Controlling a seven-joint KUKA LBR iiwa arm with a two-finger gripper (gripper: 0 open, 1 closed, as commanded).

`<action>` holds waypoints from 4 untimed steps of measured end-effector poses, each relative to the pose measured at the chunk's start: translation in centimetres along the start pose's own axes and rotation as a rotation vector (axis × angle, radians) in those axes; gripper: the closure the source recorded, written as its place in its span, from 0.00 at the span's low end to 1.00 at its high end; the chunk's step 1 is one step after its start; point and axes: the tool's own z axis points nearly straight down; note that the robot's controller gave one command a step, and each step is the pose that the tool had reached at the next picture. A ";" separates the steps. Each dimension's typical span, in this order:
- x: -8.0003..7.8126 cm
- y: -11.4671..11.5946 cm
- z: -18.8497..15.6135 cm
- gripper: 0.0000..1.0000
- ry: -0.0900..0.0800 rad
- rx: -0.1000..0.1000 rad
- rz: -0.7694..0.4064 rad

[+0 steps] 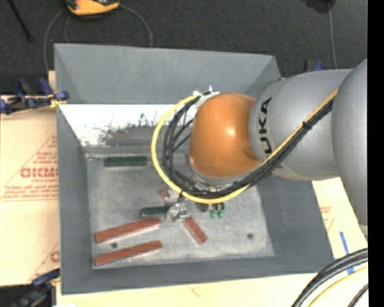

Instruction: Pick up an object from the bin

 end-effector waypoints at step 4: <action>-2.8 -4.7 5.4 1.00 0.005 -0.002 0.003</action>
Offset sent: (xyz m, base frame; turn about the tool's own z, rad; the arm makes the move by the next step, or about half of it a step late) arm 0.0542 -0.0714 -0.0807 0.0011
